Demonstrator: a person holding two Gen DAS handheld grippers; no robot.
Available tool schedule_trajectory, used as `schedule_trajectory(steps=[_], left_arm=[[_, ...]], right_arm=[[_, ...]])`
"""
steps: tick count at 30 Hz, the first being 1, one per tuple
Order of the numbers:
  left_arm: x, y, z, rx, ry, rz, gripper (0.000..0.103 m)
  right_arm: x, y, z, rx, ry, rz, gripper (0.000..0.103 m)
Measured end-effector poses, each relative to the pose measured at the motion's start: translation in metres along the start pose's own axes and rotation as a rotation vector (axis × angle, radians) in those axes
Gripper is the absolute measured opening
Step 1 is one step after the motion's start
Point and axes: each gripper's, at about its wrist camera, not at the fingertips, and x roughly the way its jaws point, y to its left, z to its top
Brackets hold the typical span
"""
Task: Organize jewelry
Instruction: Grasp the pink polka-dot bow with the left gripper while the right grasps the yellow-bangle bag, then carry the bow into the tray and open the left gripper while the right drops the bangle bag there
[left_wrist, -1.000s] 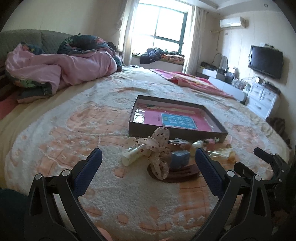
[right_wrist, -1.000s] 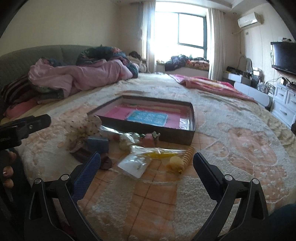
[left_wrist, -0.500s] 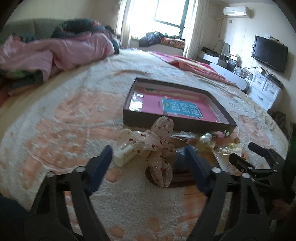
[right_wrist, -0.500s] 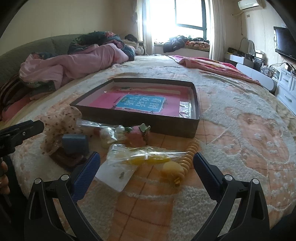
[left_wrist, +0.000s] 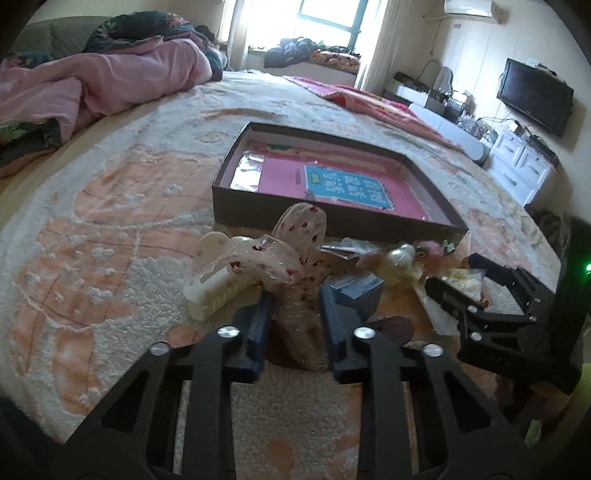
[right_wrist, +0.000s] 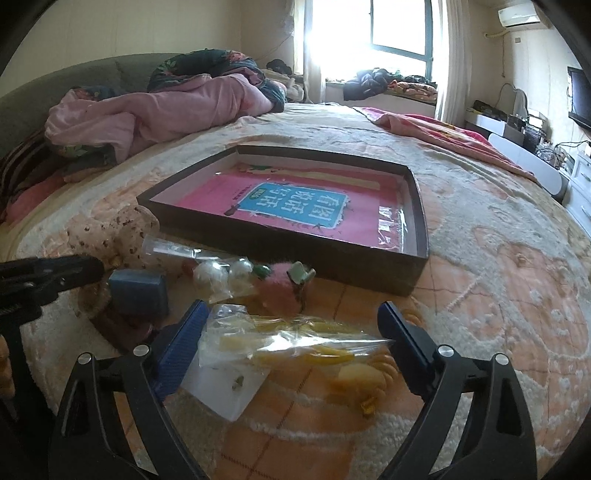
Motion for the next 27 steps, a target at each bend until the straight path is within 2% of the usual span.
schedule_trajectory(steps=[5, 8, 19, 27], left_arm=[[0.005, 0.002, -0.001, 0.003, 0.017, 0.006, 0.003], [0.003, 0.001, 0.000, 0.014, 0.005, 0.010, 0.002], [-0.029, -0.005, 0.025, 0.029, -0.116, -0.011, 0.001], [-0.028, -0.003, 0.054, 0.023, -0.159, -0.011, 0.001]], right_arm=[[-0.003, -0.005, -0.001, 0.026, -0.021, 0.034, 0.087], [-0.008, -0.007, -0.002, 0.040, -0.036, 0.046, 0.085], [-0.039, -0.019, 0.001, 0.082, -0.111, 0.044, 0.085], [-0.045, -0.033, 0.013, 0.092, -0.149, 0.015, 0.085]])
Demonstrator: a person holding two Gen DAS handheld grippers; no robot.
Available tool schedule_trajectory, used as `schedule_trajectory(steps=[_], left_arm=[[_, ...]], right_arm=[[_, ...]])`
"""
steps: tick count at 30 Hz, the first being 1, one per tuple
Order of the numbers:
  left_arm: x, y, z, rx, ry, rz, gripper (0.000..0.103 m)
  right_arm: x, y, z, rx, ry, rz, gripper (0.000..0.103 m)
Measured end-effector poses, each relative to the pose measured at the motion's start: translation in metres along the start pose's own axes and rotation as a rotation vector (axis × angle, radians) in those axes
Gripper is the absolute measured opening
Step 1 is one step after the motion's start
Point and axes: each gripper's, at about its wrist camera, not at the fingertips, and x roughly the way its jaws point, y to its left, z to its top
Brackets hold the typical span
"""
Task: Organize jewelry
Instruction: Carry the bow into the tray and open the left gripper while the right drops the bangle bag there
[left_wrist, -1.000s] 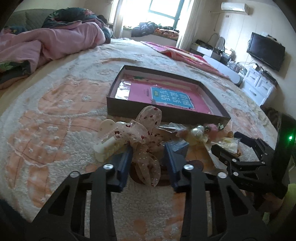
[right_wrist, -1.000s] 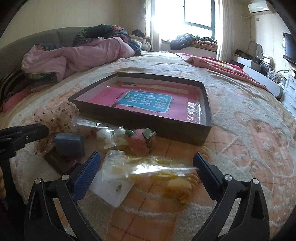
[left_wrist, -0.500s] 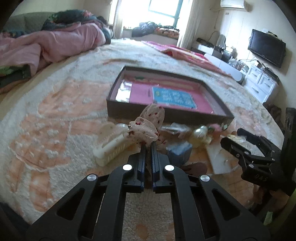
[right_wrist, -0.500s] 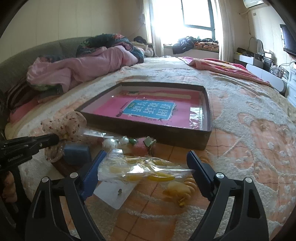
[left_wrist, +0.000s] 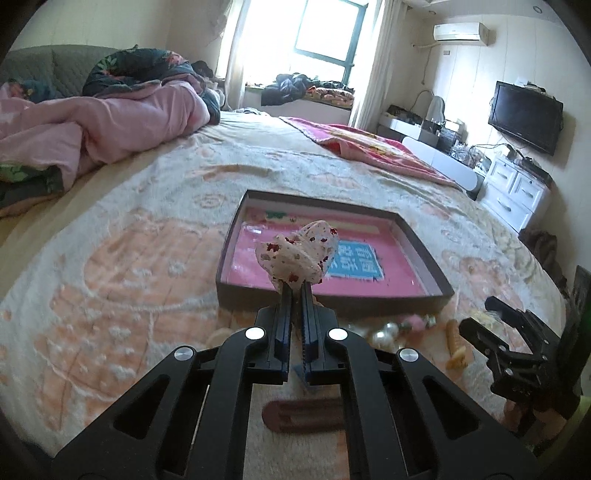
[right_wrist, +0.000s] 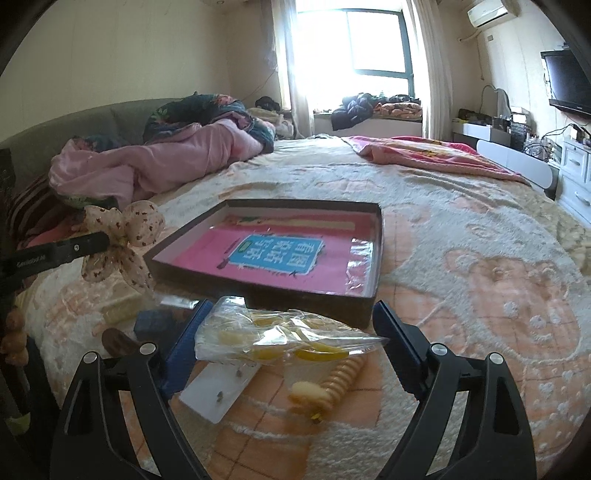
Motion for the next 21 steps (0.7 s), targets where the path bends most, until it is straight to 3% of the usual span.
schedule_trajectory(steps=[7, 21], left_arm=[[0.018, 0.001, 0.021, 0.001, -0.014, 0.003, 0.001], [0.075, -0.003, 0.041, 0.040, 0.046, 0.021, 0.001]], right_arm=[[0.006, -0.007, 0.012, 0.020, -0.004, -0.013, 0.085], [0.045, -0.012, 0.045, -0.024, 0.007, -0.036, 0.085]])
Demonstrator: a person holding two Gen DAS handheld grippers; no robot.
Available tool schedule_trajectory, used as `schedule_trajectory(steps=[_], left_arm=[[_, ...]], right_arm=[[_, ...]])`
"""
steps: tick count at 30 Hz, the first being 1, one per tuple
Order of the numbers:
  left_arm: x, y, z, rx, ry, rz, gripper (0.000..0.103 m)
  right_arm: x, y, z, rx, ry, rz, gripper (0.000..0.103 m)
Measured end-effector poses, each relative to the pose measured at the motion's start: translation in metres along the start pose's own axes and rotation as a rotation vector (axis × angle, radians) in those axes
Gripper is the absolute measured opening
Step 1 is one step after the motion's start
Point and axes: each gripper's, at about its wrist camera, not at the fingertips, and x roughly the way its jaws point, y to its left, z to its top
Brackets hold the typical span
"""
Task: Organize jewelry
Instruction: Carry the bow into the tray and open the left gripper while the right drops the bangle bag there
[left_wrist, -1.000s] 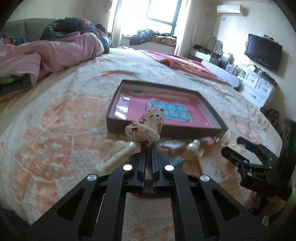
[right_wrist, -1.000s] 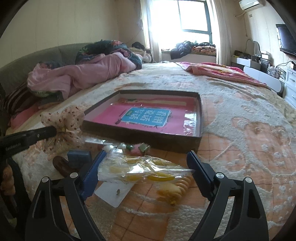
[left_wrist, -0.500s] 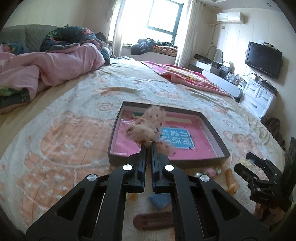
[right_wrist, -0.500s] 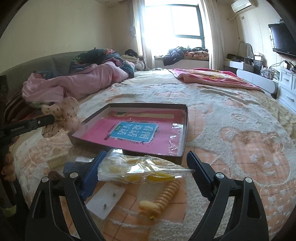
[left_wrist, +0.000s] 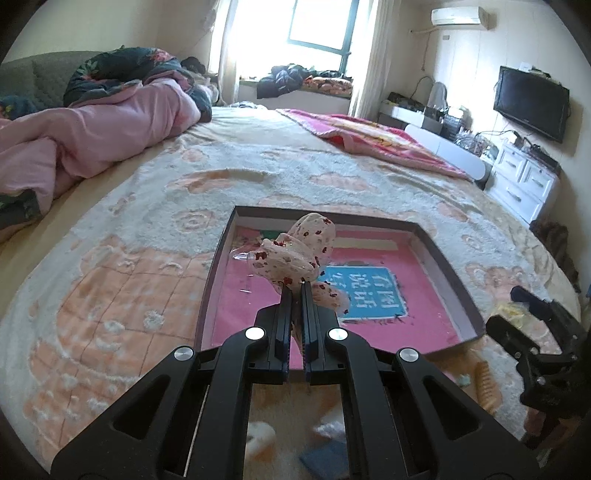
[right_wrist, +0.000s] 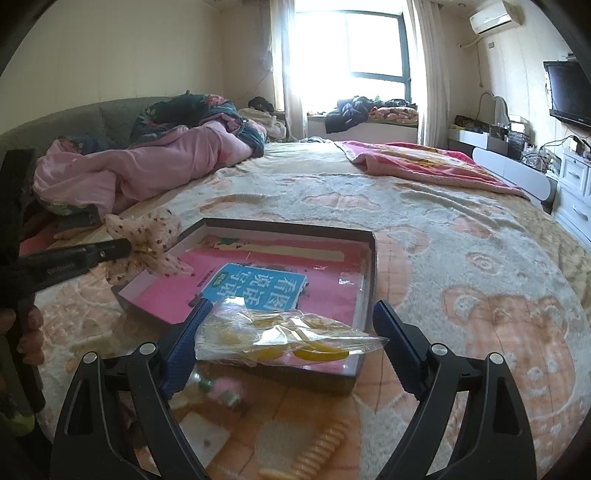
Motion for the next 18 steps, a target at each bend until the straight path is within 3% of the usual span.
schedule_trajectory(steps=[18], left_arm=[[0.049, 0.014, -0.012, -0.017, 0.108, 0.005, 0.003]], right_arm=[[0.083, 0.008, 0.018, -0.023, 0.191, -0.027, 0.085]])
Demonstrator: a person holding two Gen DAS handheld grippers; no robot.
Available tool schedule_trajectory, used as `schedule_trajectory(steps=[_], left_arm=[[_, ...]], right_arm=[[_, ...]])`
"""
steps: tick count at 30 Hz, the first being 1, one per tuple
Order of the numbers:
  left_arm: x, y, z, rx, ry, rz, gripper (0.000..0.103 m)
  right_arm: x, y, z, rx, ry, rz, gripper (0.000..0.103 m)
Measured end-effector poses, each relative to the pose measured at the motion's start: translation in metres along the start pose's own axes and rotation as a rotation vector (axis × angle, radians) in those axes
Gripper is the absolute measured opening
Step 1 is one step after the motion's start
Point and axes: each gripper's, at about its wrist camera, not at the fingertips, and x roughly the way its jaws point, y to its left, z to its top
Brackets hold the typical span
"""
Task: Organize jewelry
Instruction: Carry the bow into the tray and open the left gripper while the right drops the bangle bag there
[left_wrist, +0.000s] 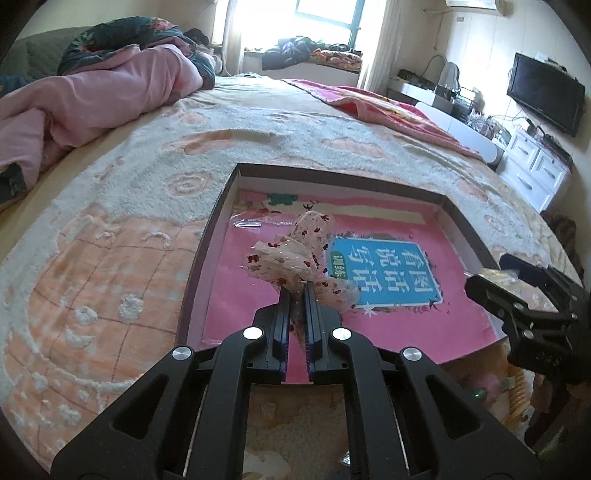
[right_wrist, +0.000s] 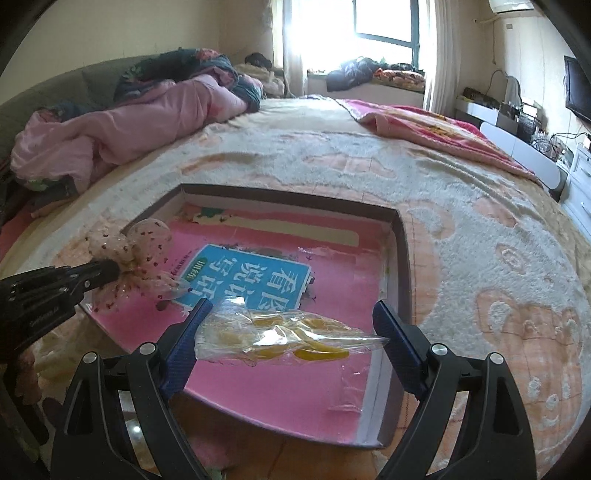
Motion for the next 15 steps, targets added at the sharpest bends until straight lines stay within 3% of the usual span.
schedule_trajectory(steps=[5, 13, 15], left_arm=[[0.002, 0.002, -0.004, 0.003, 0.012, 0.004, 0.006], [-0.005, 0.006, -0.005, -0.011, 0.012, 0.011, 0.013], [-0.007, 0.006, -0.006, -0.009, 0.010, 0.015, 0.021]], right_arm=[[0.010, -0.001, -0.002, 0.009, 0.039, -0.010, 0.087], [0.005, -0.011, -0.012, 0.055, 0.033, 0.002, 0.091], [0.000, -0.012, -0.014, 0.063, 0.016, -0.001, 0.093]])
